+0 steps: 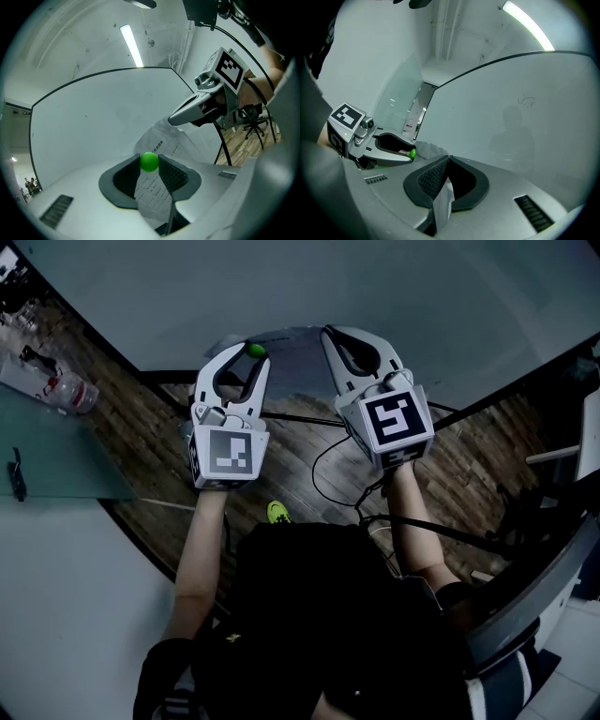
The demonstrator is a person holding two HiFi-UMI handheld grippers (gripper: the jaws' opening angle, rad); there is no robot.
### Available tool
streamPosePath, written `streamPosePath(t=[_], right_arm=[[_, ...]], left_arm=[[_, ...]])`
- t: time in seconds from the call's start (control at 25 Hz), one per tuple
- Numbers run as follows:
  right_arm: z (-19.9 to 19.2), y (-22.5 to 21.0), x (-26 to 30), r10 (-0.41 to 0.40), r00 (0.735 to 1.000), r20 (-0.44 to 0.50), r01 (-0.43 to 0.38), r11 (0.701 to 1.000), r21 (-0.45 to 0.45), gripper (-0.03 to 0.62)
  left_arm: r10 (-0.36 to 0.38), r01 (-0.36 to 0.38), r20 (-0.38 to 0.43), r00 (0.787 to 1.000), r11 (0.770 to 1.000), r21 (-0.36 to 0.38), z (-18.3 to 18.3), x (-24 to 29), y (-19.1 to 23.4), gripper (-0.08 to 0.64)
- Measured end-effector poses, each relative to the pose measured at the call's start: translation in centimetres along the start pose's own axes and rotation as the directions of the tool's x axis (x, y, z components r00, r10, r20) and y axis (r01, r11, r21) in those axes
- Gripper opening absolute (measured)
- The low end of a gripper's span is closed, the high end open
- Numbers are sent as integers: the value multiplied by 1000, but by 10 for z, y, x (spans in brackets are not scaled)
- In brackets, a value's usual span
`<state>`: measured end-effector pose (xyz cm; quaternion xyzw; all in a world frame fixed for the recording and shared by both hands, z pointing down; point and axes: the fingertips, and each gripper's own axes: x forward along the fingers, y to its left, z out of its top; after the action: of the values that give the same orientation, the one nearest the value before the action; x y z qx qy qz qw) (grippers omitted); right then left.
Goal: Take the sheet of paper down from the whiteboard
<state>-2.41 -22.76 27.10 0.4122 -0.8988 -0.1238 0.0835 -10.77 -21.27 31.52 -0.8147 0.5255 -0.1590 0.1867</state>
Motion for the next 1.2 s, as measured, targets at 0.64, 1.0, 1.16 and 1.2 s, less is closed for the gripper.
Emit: streamPosePath(t=[0.64,1.0,1.16,1.2], right_arm=[[-15,-3,-79,110,993,33,-112,992,50,12],[-24,-7,-113,156,986,62,-161,984,80,12],[-32,-4,-141,180,982,62,-185,978,94,12],[-35,-4,-147,183,981,62,-189,978,93,12]], left_arm=[[57,-56,-36,998,998,16,36,-26,-76,124],[83,-82,-60,995,997,14,50,-37,-108,124],[99,-98,-71,993,995,15,55,-49,-136,124],[103,-102,-73,992,995,15,57,-52,-141,124]])
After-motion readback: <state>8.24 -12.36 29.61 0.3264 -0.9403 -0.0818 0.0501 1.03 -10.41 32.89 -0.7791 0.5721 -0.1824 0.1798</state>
